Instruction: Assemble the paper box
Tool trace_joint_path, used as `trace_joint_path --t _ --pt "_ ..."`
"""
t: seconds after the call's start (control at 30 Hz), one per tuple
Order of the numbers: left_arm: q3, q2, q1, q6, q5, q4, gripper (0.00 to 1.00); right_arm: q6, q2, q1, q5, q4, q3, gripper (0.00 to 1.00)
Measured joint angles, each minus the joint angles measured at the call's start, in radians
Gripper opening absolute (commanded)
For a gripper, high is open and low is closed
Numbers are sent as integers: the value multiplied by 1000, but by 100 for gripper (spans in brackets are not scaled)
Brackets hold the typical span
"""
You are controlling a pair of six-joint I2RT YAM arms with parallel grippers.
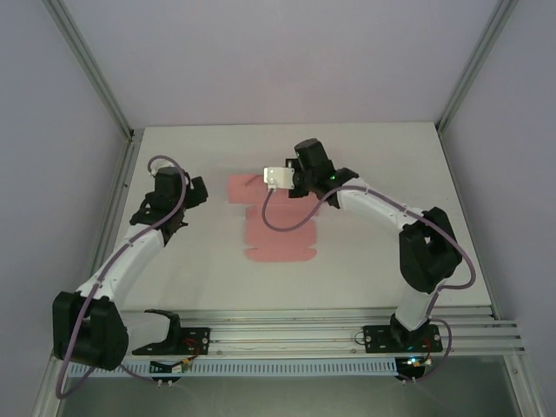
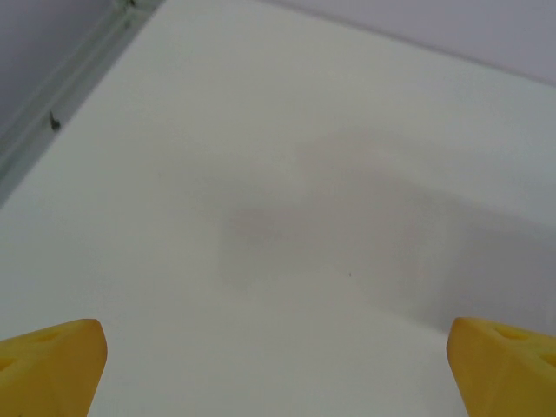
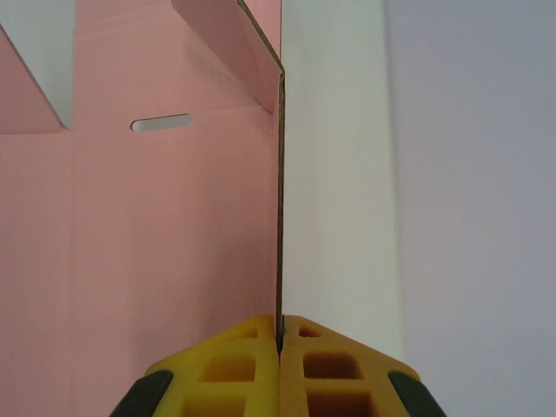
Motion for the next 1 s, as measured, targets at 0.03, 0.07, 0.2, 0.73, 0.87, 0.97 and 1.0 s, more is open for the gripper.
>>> trace_joint_path --t 0.03,0.07,0.2,0.73,0.87,0.97,1.0 --pt "1 18 4 -11 11 5 100 -29 5 1 13 64 -31 0" --pt "2 35 11 -21 23 6 100 -55 11 2 26 114 -52 0" --pt "6 93 50 -41 140 42 97 -106 61 2 77 196 -59 0" --pt "167 298 -127 220 716 199 51 -8 103 2 87 175 -56 0" --pt "289 380 -167 318 689 131 48 14 103 2 82 171 -55 0" --pt "338 414 -204 383 590 85 39 30 103 -2 83 154 -55 0" --pt "347 421 -217 403 558 68 37 33 103 -2 83 148 -55 0"
